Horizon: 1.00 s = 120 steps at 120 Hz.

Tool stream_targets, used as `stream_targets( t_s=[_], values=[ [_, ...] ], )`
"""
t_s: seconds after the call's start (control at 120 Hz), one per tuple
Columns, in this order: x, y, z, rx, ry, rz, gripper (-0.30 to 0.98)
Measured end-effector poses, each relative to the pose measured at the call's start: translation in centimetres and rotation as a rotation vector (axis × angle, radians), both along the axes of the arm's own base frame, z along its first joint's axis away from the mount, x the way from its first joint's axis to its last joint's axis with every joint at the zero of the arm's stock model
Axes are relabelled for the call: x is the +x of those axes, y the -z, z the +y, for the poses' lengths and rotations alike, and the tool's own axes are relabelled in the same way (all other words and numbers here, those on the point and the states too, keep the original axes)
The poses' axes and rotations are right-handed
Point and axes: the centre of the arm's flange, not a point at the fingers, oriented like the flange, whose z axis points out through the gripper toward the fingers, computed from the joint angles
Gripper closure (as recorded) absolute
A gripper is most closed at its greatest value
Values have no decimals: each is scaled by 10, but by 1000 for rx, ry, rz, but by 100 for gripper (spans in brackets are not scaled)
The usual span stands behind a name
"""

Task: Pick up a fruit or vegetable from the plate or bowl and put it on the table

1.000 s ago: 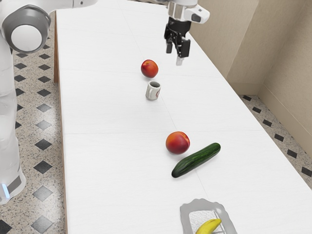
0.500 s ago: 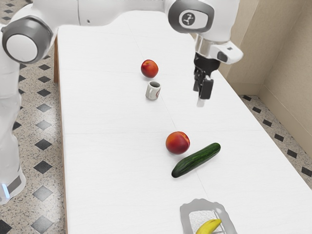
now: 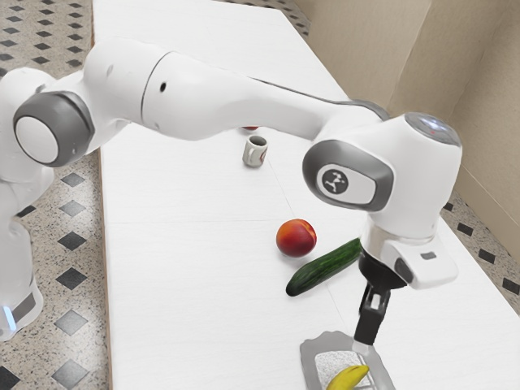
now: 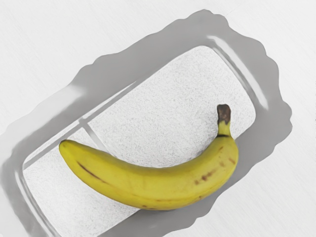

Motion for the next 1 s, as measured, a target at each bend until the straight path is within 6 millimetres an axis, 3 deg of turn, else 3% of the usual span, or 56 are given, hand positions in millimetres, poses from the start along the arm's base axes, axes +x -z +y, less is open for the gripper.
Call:
stream_targets(
  t_s=[0.167, 0.417, 0.542, 0.75, 1.0],
  values=[
    [2, 24, -17, -9, -230, 43, 0],
    [20, 53, -17, -47, -622, 126, 0],
    [16, 65, -26, -54, -750, 152, 0],
    [24, 86, -16, -51, -950, 195, 0],
    [20, 104, -21, -37, -1093, 215, 0]
  ],
)
